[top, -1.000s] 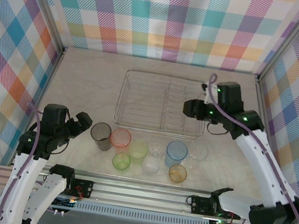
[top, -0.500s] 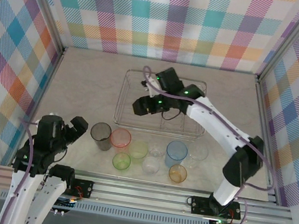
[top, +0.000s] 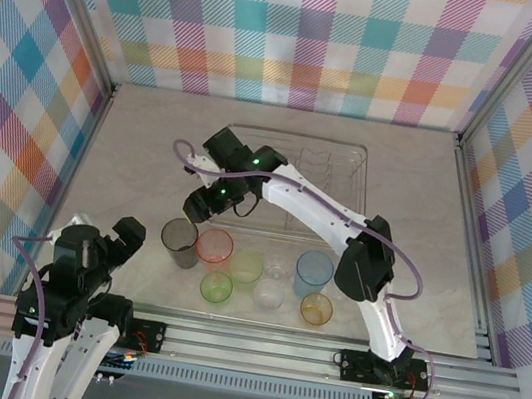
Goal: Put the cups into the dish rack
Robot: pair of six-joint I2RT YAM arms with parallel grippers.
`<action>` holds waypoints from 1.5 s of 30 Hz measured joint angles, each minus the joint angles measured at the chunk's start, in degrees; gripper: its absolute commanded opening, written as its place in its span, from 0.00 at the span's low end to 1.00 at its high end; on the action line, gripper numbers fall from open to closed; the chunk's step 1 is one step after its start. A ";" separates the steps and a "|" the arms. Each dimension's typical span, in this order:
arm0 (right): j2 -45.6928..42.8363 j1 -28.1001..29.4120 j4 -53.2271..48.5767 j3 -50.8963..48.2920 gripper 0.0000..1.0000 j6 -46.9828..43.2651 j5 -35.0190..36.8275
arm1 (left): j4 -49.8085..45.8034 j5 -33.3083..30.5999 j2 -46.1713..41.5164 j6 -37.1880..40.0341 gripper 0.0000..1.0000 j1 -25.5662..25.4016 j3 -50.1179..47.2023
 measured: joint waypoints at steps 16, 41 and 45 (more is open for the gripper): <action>9.29 4.02 -9.42 11.13 0.50 -6.19 6.32 | -0.46 0.09 -0.81 0.00 1.00 0.00 0.11; 12.22 5.73 -10.21 14.16 0.20 -8.44 12.00 | -0.48 0.22 -1.25 0.00 1.00 0.00 0.11; 12.24 5.79 -9.81 14.27 0.08 -8.50 13.25 | -0.74 0.22 -1.29 -0.02 1.00 0.00 0.11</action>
